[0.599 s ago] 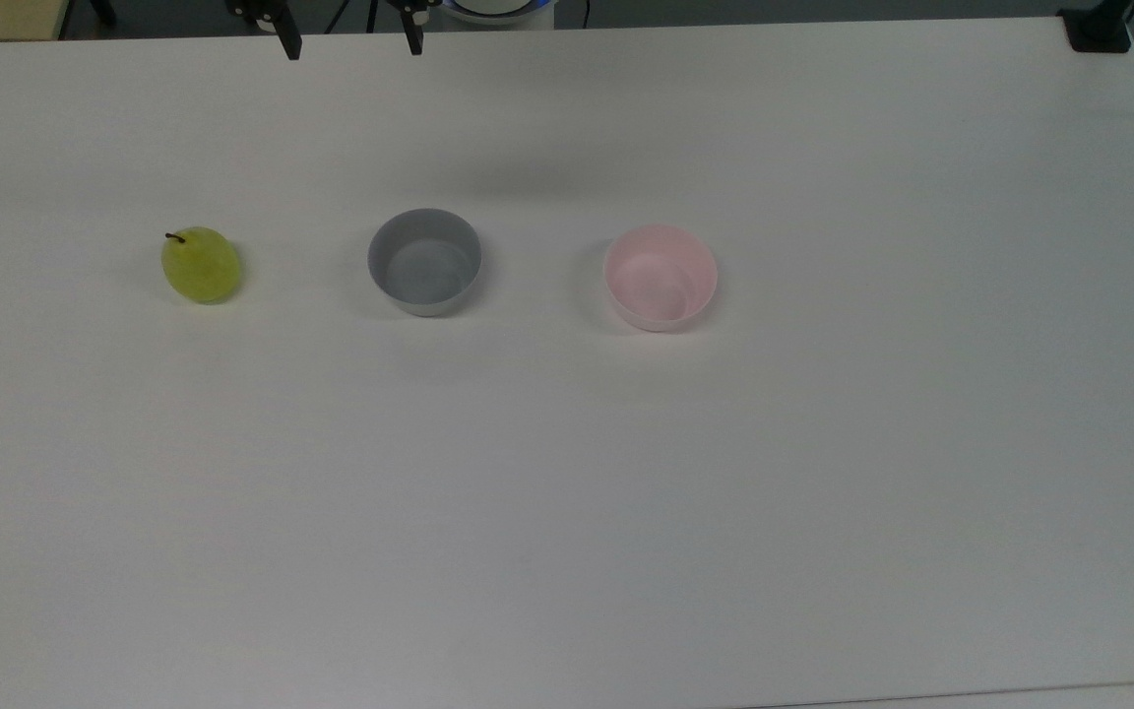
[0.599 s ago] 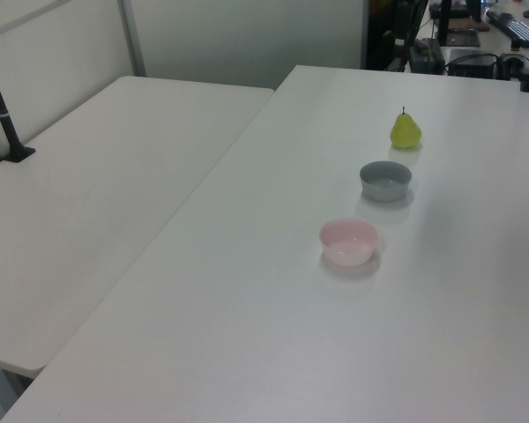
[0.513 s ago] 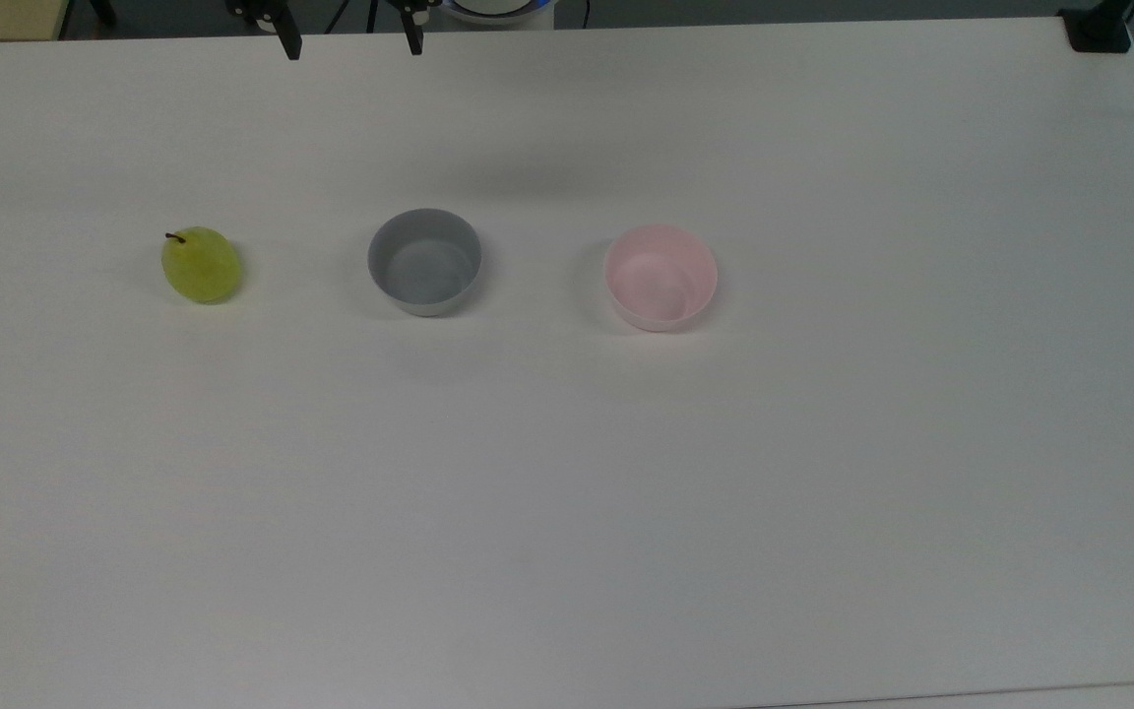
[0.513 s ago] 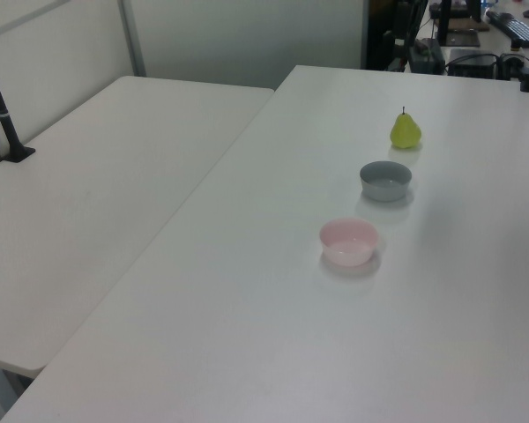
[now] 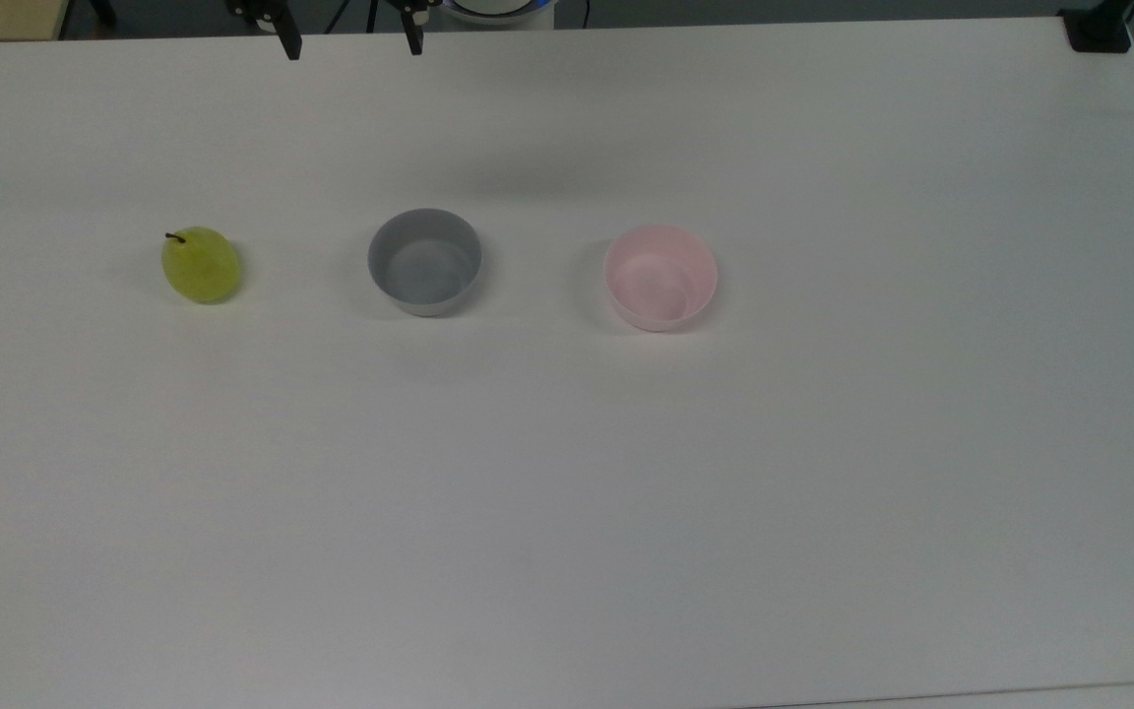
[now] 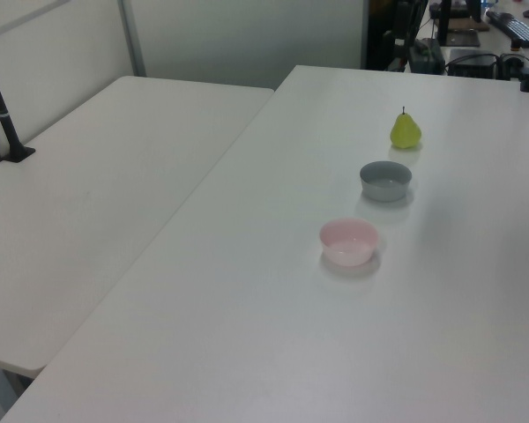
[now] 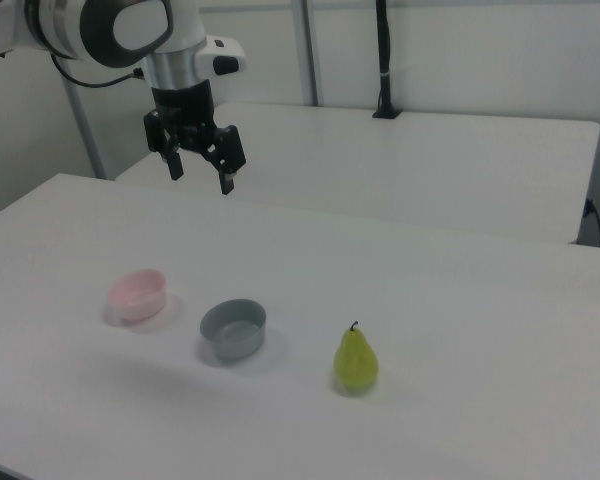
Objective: Place the pear in the bowl
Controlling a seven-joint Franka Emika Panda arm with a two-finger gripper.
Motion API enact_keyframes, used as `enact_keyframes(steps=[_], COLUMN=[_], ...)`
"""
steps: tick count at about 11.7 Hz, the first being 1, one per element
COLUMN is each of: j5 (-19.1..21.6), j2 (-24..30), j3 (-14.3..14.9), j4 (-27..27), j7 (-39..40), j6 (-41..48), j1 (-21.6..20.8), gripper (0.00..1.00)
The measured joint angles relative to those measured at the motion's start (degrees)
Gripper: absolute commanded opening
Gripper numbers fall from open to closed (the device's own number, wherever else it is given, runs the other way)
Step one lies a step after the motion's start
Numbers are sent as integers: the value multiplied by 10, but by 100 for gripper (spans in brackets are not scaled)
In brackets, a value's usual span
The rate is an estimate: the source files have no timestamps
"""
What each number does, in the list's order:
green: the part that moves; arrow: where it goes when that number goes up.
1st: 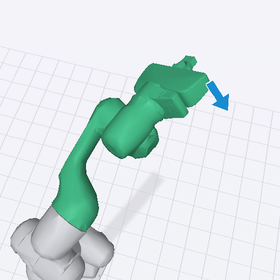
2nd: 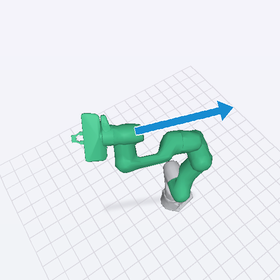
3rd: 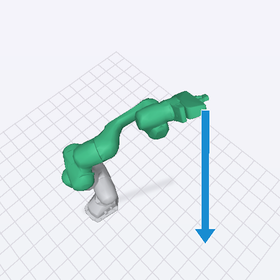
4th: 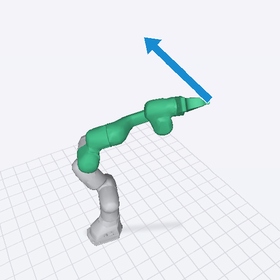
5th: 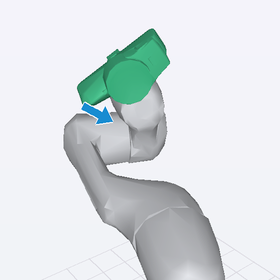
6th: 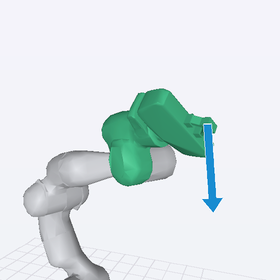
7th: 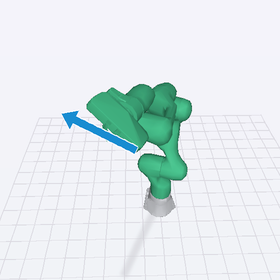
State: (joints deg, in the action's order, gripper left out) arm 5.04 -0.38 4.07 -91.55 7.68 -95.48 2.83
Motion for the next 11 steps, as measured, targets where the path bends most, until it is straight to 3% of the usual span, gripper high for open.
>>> enact_keyframes(steps=[6, 11], j5=[0, -10], j2=[0, -6], j3=[5, 0], j4=[1, 1], j7=[14, 196], j6=[0, -1], j1=[4, 67], gripper=[100, 100])
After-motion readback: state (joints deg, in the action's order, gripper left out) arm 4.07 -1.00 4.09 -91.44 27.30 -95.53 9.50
